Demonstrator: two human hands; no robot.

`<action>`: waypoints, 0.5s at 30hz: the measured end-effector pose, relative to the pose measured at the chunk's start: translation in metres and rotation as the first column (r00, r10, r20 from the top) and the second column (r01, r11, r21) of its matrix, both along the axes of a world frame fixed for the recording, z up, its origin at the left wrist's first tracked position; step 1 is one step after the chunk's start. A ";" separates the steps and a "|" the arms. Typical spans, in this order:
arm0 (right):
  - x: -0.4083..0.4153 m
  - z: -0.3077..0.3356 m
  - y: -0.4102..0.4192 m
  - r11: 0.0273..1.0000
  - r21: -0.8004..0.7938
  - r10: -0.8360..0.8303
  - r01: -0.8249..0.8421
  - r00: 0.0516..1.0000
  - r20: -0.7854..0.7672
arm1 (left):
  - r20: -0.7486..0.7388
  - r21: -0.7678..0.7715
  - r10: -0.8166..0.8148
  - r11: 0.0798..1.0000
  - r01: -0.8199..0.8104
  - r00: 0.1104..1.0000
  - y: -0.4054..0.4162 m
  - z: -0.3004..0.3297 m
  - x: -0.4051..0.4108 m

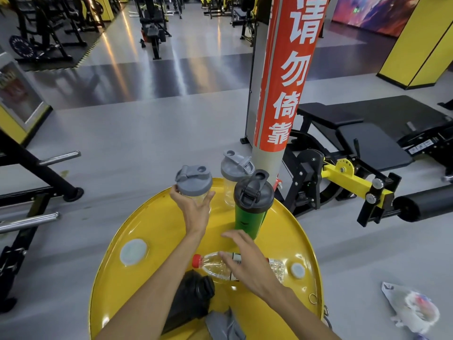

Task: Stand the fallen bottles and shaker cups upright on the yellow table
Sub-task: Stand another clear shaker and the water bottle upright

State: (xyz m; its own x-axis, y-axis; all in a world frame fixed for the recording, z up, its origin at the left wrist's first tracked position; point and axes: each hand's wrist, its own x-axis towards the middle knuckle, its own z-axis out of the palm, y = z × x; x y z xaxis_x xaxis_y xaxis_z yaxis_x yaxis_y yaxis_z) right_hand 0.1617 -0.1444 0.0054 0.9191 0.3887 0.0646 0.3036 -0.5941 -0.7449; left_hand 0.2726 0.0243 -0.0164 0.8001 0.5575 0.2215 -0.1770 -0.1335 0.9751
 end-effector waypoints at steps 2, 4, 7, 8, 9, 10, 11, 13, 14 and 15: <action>0.000 -0.005 0.001 0.999 -0.030 0.015 -0.015 1.000 0.014 | -0.021 0.025 -0.065 0.998 0.065 0.998 0.004 0.000 -0.003; 0.001 -0.009 0.002 0.995 -0.088 0.047 -0.045 0.999 0.024 | -0.042 0.036 -0.111 0.993 0.113 0.993 0.007 0.001 -0.005; 0.001 -0.015 0.002 0.981 -0.168 0.102 -0.098 0.995 0.012 | -0.080 0.056 -0.140 0.988 0.145 0.987 0.014 -0.001 -0.007; 0.001 -0.016 0.002 0.978 -0.179 0.112 -0.110 0.994 0.001 | -0.107 0.066 -0.145 0.986 0.152 0.984 0.017 -0.003 -0.007; 0.001 -0.017 0.002 0.974 -0.191 0.121 -0.121 0.993 -0.014 | -0.148 0.072 -0.151 0.984 0.163 0.977 0.021 -0.006 -0.006; 0.002 -0.018 0.002 0.968 -0.210 0.133 -0.134 0.991 -0.023 | -0.205 0.079 -0.157 0.981 0.176 0.966 0.025 -0.009 -0.006; 0.002 -0.018 0.001 0.958 -0.243 0.149 -0.152 0.988 -0.029 | -0.272 0.095 -0.161 0.977 0.193 0.949 0.030 -0.011 -0.008; 0.004 -0.019 -0.001 0.922 -0.332 0.198 -0.199 0.979 -0.037 | -0.390 0.114 -0.186 0.962 0.248 0.902 0.038 -0.015 -0.015; 0.005 -0.019 -0.002 0.896 -0.382 0.226 -0.225 0.973 -0.043 | -0.431 0.104 -0.207 0.955 0.276 0.878 0.042 -0.014 -0.021; 0.005 -0.019 -0.004 0.866 -0.433 0.253 -0.251 0.966 -0.054 | -0.456 0.092 -0.225 0.950 0.297 0.861 0.047 -0.012 -0.030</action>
